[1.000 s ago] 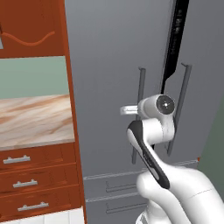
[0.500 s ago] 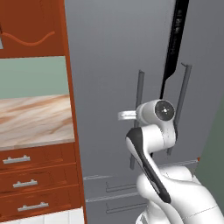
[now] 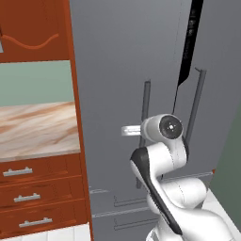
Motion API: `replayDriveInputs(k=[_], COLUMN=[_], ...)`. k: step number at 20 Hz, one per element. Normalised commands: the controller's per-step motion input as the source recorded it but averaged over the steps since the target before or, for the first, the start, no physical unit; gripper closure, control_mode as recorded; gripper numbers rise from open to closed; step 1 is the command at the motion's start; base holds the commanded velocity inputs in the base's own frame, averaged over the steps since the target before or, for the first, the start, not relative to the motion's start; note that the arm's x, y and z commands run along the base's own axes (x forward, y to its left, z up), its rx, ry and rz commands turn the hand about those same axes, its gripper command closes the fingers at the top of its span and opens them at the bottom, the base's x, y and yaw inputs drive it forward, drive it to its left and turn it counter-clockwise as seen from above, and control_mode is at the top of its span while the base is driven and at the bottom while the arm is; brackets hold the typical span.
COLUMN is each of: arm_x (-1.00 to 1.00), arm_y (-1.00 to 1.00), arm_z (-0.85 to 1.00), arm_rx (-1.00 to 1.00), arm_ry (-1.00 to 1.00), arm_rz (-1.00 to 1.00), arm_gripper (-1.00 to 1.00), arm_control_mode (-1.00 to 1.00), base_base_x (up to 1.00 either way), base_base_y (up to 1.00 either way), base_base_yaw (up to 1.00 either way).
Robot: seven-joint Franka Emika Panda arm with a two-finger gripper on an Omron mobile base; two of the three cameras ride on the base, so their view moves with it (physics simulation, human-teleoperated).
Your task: Retrieve the sausage and cheese from the fridge and place them on the cutting board on the counter.
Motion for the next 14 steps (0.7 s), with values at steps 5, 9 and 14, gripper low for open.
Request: replayDriveInputs(k=[5,9,14], arm_x=[-0.22,-0.16,-0.23], arm_y=[0.25,0.22,0.28], arm_z=[0.0,0.0,0.0], arm_rx=[0.03,0.01,0.0], arm_ry=[-0.01,-0.03,-0.08], arm_rz=[0.0,0.0,0.0], arm_gripper=[1.0,1.0,1.0], arm_control_mode=[-1.0,-1.0,-1.0], base_base_x=[0.0,0.0,0.0], base_base_y=[0.0,0.0,0.0], base_base_yaw=[0.0,0.0,0.0])
